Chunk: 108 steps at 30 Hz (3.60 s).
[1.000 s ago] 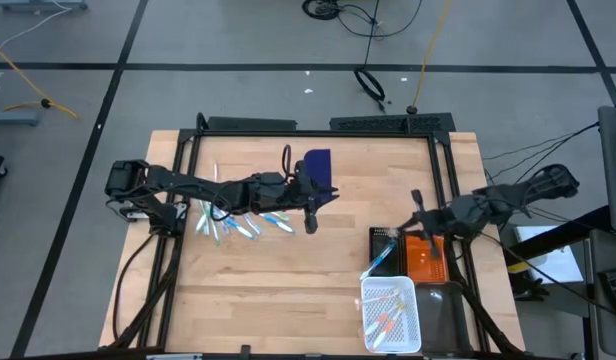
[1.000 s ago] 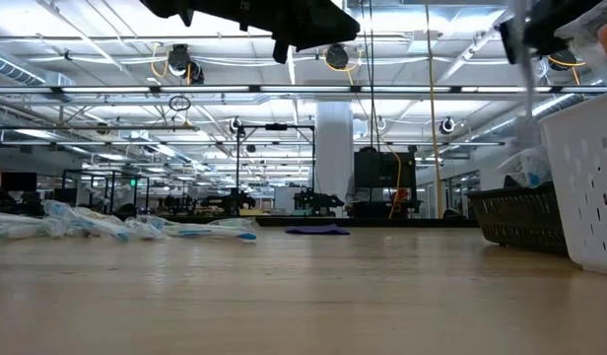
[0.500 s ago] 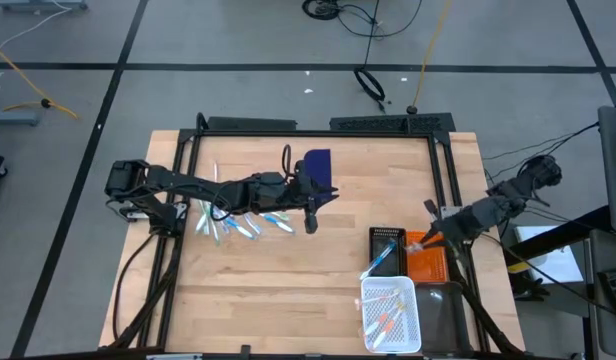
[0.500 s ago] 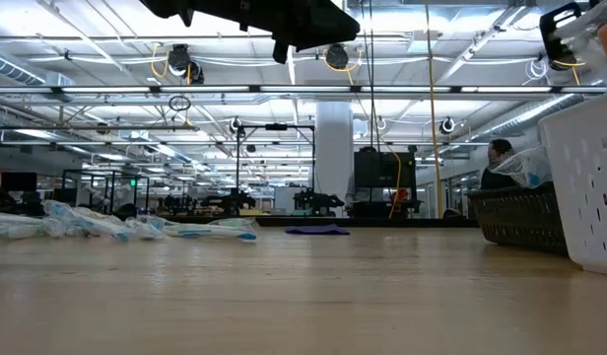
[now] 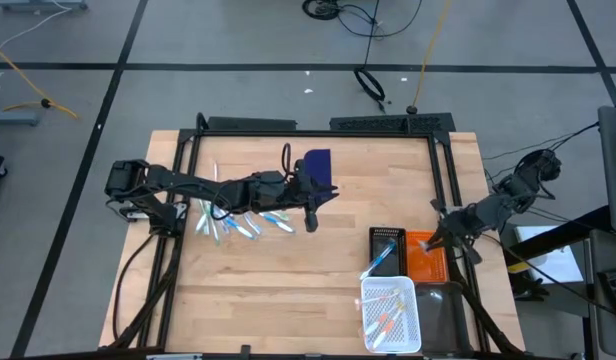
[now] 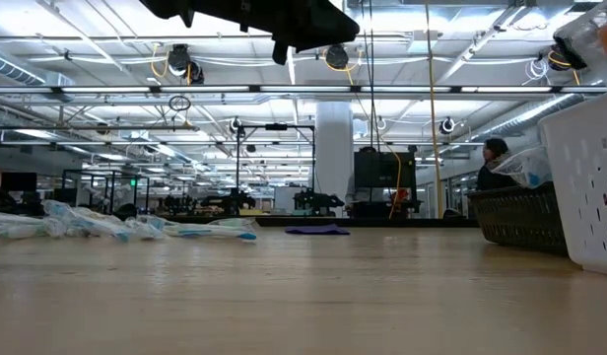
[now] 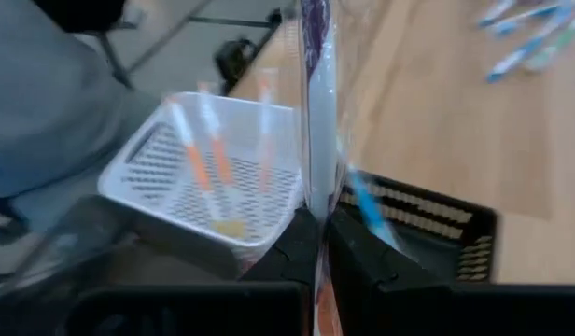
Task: Pick & Place Toothbrushes
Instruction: Put the violet toothbrush into the orange basket, then put the green toothbrush into the black bin
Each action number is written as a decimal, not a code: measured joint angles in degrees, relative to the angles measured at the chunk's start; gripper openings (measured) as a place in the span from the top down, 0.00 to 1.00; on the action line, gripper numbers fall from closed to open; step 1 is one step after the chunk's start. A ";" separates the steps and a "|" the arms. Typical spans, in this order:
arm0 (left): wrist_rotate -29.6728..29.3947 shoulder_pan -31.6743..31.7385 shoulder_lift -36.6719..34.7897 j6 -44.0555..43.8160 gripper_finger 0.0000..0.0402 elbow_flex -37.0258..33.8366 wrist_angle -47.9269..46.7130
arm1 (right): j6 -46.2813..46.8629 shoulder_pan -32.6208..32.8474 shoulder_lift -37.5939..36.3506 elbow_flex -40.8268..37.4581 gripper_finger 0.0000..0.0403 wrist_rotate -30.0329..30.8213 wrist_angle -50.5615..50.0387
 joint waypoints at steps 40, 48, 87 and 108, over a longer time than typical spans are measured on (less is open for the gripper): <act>0.02 1.06 0.04 -0.35 0.80 0.00 -0.09 | 5.31 -0.02 0.89 5.46 0.99 5.45 -15.01; 0.02 1.07 0.04 -0.35 0.80 0.00 -0.09 | 1.51 -0.02 1.63 2.89 0.99 5.38 -14.62; 0.02 1.07 0.04 -0.33 0.80 0.00 -0.07 | 10.24 0.00 1.59 -6.83 0.87 -3.86 -6.69; -2.71 1.58 -0.93 -1.75 0.80 -0.01 -7.46 | 5.18 -0.02 4.55 -7.99 0.86 1.62 16.30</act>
